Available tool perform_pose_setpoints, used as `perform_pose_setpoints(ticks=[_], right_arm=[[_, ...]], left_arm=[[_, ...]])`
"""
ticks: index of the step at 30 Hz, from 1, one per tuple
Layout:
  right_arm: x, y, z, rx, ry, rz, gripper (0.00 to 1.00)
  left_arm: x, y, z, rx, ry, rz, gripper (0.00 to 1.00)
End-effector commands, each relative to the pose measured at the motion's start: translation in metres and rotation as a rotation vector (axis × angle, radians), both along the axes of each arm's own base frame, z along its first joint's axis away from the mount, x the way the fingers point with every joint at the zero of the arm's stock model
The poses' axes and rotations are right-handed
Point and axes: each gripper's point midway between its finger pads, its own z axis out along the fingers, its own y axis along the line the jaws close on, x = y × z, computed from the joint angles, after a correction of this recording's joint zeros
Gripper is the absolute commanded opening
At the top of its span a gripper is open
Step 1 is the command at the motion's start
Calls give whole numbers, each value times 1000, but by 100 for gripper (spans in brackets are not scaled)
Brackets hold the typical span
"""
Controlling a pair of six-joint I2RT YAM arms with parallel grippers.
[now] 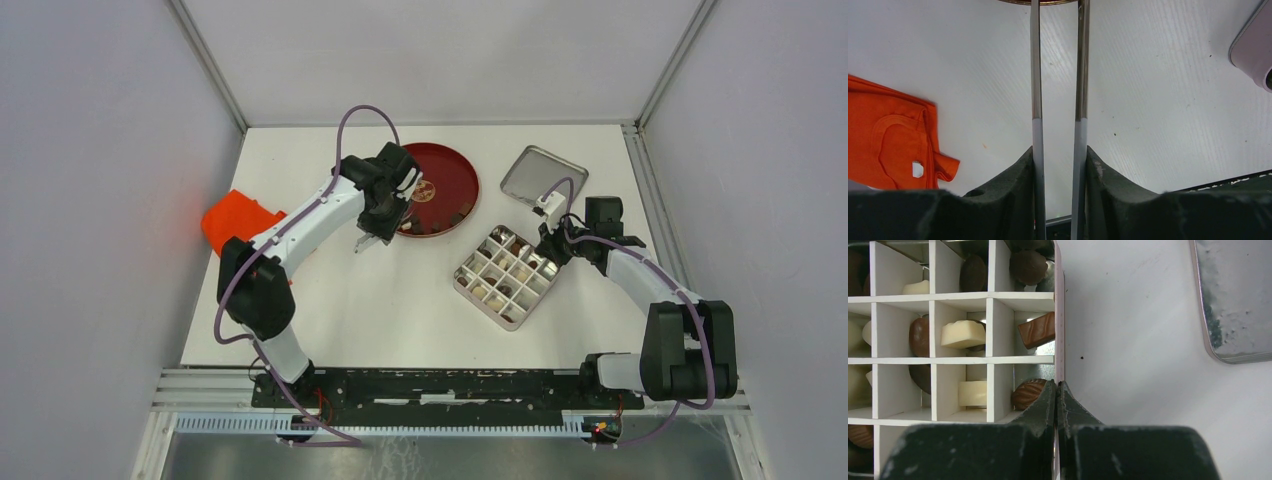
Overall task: Pack the chocolate
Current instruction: Place the fake chocolate in the packing box.
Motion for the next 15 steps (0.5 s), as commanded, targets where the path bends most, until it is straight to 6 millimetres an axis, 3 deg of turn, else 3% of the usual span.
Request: perform_pose_setpoints(ticks=[1,15], right_arm=[[12,6,18,30,-65,27,0],[13,6,19,29,-67,26,0]], left_arm=[[5,0,10,7,-35,-36,41],[2,3,1,27,-10,-36,41]])
